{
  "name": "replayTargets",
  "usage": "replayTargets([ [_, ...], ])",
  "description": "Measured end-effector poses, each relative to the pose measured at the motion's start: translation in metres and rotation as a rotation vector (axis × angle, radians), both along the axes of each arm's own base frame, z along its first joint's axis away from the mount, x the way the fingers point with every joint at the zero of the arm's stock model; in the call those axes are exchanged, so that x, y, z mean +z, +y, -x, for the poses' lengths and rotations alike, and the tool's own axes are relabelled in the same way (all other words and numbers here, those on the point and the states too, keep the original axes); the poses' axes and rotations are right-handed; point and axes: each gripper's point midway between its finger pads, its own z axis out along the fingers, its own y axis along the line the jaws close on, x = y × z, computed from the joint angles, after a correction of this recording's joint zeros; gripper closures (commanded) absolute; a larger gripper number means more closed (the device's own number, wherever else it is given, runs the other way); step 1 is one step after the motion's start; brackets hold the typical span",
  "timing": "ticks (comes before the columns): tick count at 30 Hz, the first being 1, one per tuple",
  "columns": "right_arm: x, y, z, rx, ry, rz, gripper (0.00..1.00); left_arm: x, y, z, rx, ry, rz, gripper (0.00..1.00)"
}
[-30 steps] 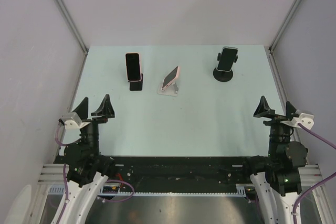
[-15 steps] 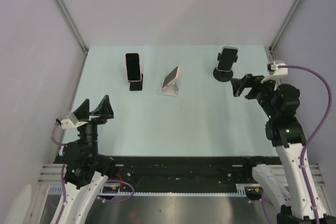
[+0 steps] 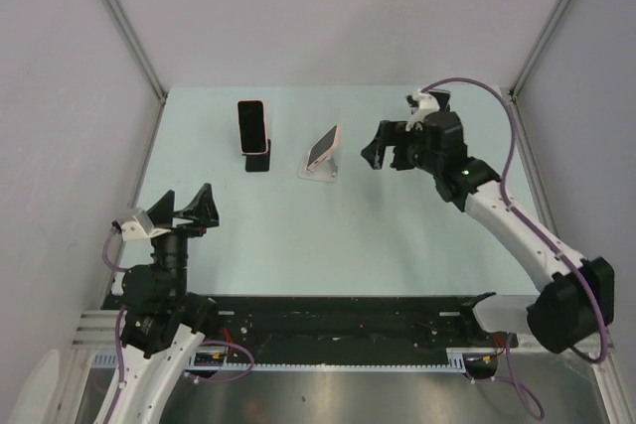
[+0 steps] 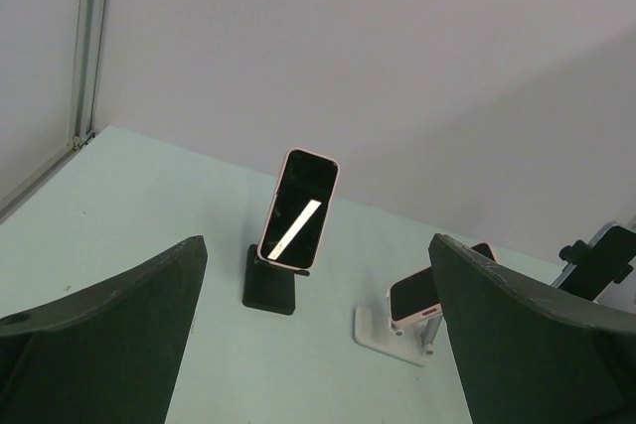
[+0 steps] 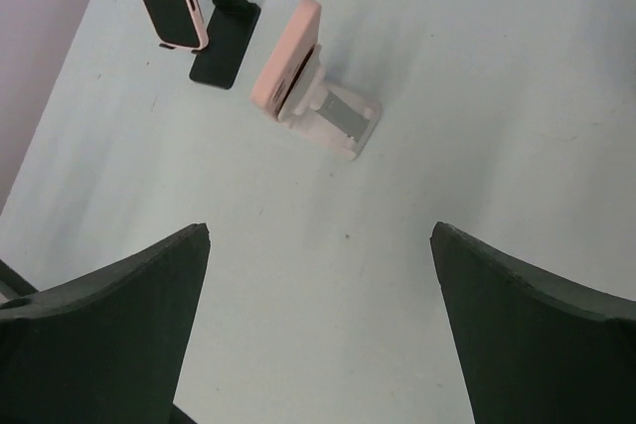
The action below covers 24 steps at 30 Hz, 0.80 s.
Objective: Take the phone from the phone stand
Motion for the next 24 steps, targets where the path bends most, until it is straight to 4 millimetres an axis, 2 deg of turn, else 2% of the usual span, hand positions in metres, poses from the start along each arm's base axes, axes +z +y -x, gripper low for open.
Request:
replayTargets([
  [4, -0.029, 0.035, -0.011, -0.030, 0.058, 0.004, 0.04, -0.001, -0.002, 0.000, -0.010, 0.005, -0.003, 0.00],
  [8, -0.052, 0.058, -0.023, -0.113, 0.082, 0.028, 0.13, -0.001, -0.003, 0.000, -0.015, 0.005, -0.004, 0.00],
  [14, -0.059, 0.090, -0.037, -0.200, 0.040, 0.012, 0.19, -0.001, -0.004, 0.000, -0.020, 0.006, -0.004, 0.00],
  [24, -0.066, 0.117, -0.066, -0.311, -0.013, -0.029, 0.29, -0.002, -0.008, 0.000, -0.039, 0.008, -0.007, 0.00],
])
